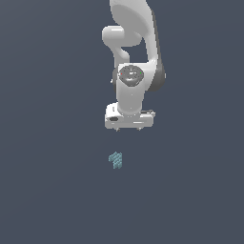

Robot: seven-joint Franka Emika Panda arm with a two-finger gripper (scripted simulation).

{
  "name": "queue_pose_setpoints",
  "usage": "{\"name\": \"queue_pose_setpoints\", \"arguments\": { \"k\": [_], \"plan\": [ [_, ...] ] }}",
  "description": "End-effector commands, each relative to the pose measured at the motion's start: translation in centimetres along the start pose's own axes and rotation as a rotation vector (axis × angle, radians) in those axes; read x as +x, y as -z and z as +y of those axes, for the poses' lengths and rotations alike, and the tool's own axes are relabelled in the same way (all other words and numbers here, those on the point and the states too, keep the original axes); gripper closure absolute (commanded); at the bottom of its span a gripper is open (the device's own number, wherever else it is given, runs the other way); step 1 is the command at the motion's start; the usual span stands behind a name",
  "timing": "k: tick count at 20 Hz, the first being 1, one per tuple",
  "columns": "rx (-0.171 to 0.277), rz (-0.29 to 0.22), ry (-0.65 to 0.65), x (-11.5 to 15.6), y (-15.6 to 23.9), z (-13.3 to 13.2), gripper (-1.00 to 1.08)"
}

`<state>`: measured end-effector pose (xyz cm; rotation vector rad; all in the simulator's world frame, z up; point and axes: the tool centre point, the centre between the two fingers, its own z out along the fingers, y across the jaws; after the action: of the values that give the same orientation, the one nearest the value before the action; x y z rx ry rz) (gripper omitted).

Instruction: Pick up the object and move it to a goal position.

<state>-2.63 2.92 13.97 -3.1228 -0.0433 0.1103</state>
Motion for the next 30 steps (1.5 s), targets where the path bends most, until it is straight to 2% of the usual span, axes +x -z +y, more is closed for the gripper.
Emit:
{"name": "queue_pose_setpoints", "arguments": {
  "k": [1,10,15,22,30],
  "plan": [
    [0.0,0.0,0.0,0.0,0.0,0.0,-0.92],
    [0.017,0.017,0.041,0.4,1.1,-1.8,-0.92],
    [0.016,0.016,0.04,0.5,1.0,-1.7,-0.92],
    [0.014,0.024,0.036,2.0,0.6,-0.9,-0.92],
    [0.005,0.041,0.025,5.6,-0.8,1.6,-0.92]
  ]
}}
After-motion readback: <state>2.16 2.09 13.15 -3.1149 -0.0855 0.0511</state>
